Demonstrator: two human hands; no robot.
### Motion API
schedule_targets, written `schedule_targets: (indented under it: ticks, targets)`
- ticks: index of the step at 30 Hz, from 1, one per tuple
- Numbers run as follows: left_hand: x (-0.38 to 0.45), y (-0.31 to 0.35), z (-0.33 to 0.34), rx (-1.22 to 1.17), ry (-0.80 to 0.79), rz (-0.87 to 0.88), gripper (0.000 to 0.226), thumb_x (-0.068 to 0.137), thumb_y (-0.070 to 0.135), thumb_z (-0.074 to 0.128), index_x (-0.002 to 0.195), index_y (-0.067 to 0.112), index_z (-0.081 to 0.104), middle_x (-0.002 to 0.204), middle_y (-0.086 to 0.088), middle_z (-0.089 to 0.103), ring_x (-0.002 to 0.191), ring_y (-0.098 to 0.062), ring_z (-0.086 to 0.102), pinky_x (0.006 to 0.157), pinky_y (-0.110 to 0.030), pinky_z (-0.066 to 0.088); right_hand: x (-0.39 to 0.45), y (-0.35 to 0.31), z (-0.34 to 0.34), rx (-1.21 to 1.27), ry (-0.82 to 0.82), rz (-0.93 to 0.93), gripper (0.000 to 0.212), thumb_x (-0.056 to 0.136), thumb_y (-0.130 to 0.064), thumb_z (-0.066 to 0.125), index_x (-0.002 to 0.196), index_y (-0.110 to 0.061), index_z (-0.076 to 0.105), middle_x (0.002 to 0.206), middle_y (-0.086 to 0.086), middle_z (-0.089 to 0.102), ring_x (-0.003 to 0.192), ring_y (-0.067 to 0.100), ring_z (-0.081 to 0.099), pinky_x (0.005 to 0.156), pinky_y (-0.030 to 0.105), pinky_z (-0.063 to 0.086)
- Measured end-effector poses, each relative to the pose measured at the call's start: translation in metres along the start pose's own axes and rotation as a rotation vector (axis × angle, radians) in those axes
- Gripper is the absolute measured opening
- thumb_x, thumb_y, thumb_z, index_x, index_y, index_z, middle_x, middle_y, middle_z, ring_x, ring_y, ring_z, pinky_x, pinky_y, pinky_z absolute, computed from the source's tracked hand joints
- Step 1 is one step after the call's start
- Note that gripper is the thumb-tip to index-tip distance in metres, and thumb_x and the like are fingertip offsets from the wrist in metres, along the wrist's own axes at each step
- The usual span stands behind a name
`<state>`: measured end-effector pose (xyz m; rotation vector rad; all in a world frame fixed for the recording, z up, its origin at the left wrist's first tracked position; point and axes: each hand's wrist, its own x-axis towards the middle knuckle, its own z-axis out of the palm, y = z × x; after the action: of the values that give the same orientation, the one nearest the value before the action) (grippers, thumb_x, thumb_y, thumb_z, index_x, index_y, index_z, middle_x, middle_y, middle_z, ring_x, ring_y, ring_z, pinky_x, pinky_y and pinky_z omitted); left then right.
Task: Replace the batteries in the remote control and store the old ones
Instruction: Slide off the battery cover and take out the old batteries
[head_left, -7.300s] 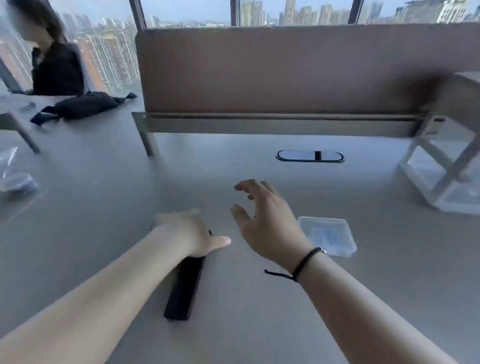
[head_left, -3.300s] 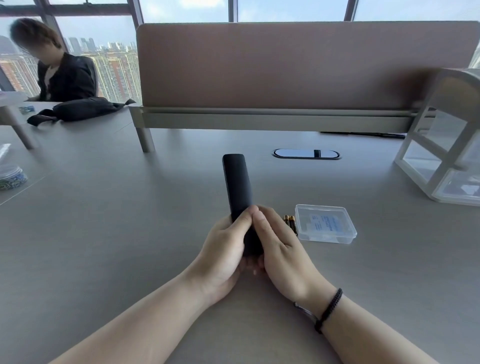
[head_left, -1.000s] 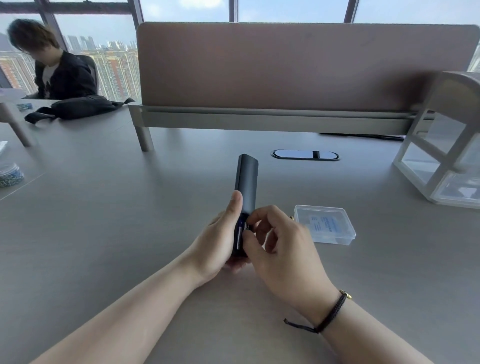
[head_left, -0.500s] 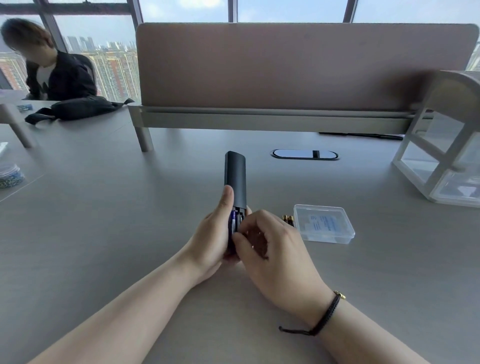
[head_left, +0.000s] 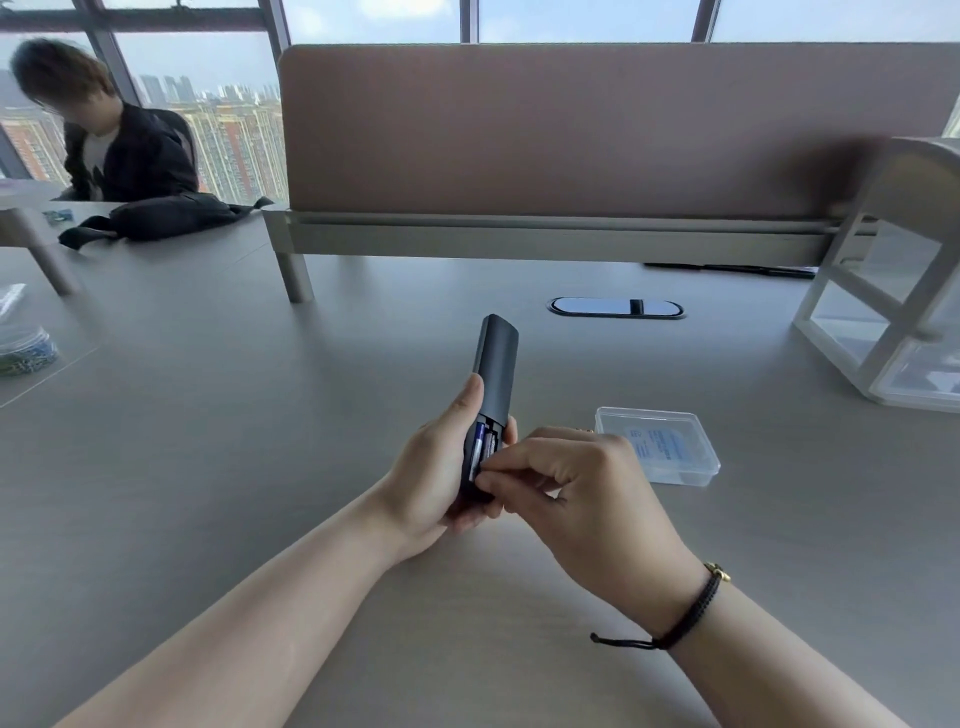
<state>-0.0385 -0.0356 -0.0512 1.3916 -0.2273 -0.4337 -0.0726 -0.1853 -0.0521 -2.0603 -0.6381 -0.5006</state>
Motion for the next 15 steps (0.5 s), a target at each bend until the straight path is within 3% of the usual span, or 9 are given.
schedule_targets:
  ticks: [8,15]
  targets:
    - [-0.0015,0.0031,-0.0017,-0.023,-0.022,-0.011,0.057,0.096,0.063,0.026,0.087,0.012,0.050,0.053,-0.004,0.038,0.032,-0.016,0.042,0.032,-0.018,0.020,0.0017,0.0019,-0.0040,-0.004,-0.022,-0.023,0.009,0.084,-0.013,0.076,0.090,-0.017,0.081,0.076,-0.004,0.075,0.069,0.012,0.072,0.067,0.037,0.059]
    - [0.0002,0.0019,-0.0015,-0.007,-0.005,-0.023,0.057,0.096,0.063,0.026,0.084,0.013,0.050,0.052,-0.001,0.040,0.032,-0.015,0.040,0.032,-0.017,0.022,0.0010,-0.0022,-0.0046,-0.134,-0.003,-0.151,0.006,0.085,-0.011,0.074,0.082,-0.015,0.079,0.073,-0.003,0.073,0.065,0.012,0.068,0.058,0.036,0.054]
